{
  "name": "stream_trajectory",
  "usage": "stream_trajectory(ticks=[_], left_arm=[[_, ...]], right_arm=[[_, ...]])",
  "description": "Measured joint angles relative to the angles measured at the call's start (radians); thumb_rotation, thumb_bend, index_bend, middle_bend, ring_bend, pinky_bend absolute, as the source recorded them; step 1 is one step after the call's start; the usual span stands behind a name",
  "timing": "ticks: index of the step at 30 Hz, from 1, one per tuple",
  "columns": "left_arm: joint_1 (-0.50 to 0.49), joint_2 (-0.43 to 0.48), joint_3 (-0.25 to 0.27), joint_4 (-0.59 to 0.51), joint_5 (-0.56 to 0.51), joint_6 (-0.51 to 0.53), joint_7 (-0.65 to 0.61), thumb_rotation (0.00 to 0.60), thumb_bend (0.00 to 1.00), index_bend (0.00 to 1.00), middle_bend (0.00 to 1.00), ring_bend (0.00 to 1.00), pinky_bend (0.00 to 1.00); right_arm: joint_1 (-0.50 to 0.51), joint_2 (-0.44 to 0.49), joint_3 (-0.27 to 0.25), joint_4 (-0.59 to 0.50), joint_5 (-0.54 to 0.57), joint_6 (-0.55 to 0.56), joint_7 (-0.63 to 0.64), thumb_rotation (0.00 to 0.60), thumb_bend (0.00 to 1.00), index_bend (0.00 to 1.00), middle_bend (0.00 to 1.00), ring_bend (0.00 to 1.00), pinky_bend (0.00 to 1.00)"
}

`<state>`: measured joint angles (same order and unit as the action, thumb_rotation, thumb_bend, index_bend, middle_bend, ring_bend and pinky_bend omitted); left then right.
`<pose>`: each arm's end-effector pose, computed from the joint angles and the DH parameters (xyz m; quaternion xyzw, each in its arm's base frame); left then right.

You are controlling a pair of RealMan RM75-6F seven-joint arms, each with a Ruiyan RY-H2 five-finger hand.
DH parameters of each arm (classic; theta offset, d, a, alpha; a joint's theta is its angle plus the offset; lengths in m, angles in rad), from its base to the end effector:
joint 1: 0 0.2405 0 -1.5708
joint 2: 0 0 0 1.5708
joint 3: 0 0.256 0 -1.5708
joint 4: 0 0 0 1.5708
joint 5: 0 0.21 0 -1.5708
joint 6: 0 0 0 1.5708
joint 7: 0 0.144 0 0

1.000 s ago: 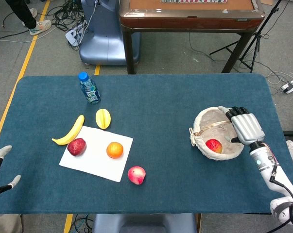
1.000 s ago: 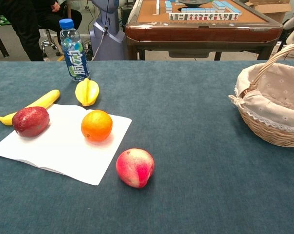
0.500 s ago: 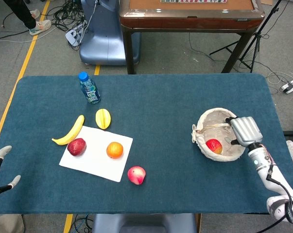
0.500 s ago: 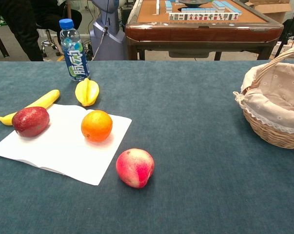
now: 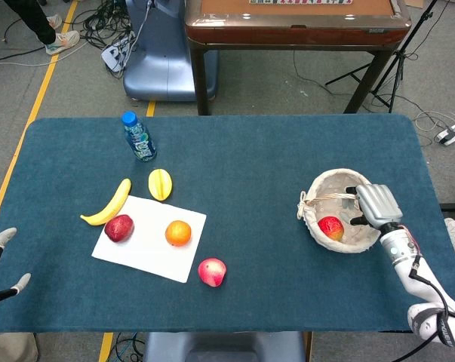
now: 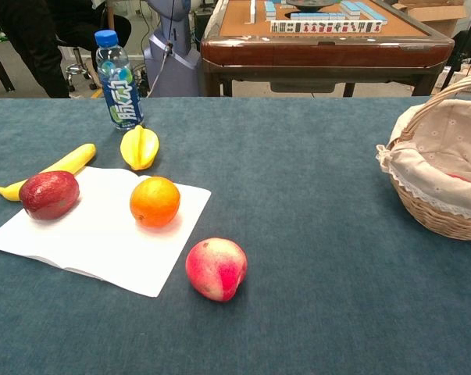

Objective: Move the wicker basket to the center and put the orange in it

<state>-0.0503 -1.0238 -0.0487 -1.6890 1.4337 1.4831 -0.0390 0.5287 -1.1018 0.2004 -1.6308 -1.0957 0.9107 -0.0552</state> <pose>-0.3172 0.1690 0.1855 -0.5627 -0.4175 -0.3747 0.6071 -0.2504 -0.3305 0.1265 0.6485 -0.4699 0.3379 0.4944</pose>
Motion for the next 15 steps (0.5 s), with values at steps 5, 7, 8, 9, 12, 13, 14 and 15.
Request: stream_trajectory(ticks=[5, 7, 8, 9, 12, 13, 14, 15], left_arm=[[0.003, -0.001, 0.001, 0.006, -0.001, 0.002, -0.008, 0.600, 0.26, 0.13, 0.15, 0.13, 0.16], [0.005, -0.001, 0.001, 0.009, -0.001, 0.004, -0.012, 0.600, 0.26, 0.13, 0.15, 0.13, 0.16], [0.007, -0.001, 0.001, 0.011, -0.002, 0.005, -0.015, 0.600, 0.26, 0.13, 0.15, 0.13, 0.16], [0.008, 0.000, 0.001, 0.012, -0.002, 0.005, -0.017, 0.600, 0.26, 0.13, 0.15, 0.13, 0.16], [0.012, 0.001, 0.001, 0.017, -0.004, 0.009, -0.026, 0.600, 0.26, 0.13, 0.15, 0.13, 0.16], [0.013, 0.002, 0.000, 0.019, -0.004, 0.011, -0.029, 0.600, 0.26, 0.13, 0.15, 0.13, 0.16], [0.015, 0.002, 0.000, 0.021, -0.004, 0.014, -0.032, 0.600, 0.26, 0.13, 0.15, 0.13, 0.16], [0.016, 0.003, 0.000, 0.023, -0.005, 0.015, -0.034, 0.600, 0.26, 0.13, 0.15, 0.13, 0.16]], right_arm=[[0.021, -0.003, 0.043, -0.043, 0.033, -0.006, 0.046, 0.600, 0.26, 0.62, 0.61, 0.65, 0.78], [0.037, -0.009, 0.055, -0.052, 0.046, -0.010, 0.046, 0.600, 0.26, 0.62, 0.61, 0.65, 0.78], [0.047, -0.014, 0.062, -0.056, 0.057, -0.013, 0.044, 0.600, 0.26, 0.62, 0.61, 0.65, 0.78], [0.055, -0.018, 0.067, -0.059, 0.067, -0.016, 0.042, 0.600, 0.26, 0.62, 0.61, 0.65, 0.78], [0.086, -0.032, 0.091, -0.068, 0.113, -0.028, 0.038, 0.600, 0.27, 0.62, 0.61, 0.65, 0.78], [0.097, -0.037, 0.101, -0.070, 0.130, -0.031, 0.036, 0.600, 0.27, 0.62, 0.61, 0.65, 0.78], [0.113, -0.044, 0.113, -0.072, 0.154, -0.034, 0.031, 0.600, 0.27, 0.62, 0.61, 0.65, 0.78], [0.127, -0.051, 0.123, -0.073, 0.173, -0.035, 0.027, 0.600, 0.28, 0.62, 0.61, 0.65, 0.78]])
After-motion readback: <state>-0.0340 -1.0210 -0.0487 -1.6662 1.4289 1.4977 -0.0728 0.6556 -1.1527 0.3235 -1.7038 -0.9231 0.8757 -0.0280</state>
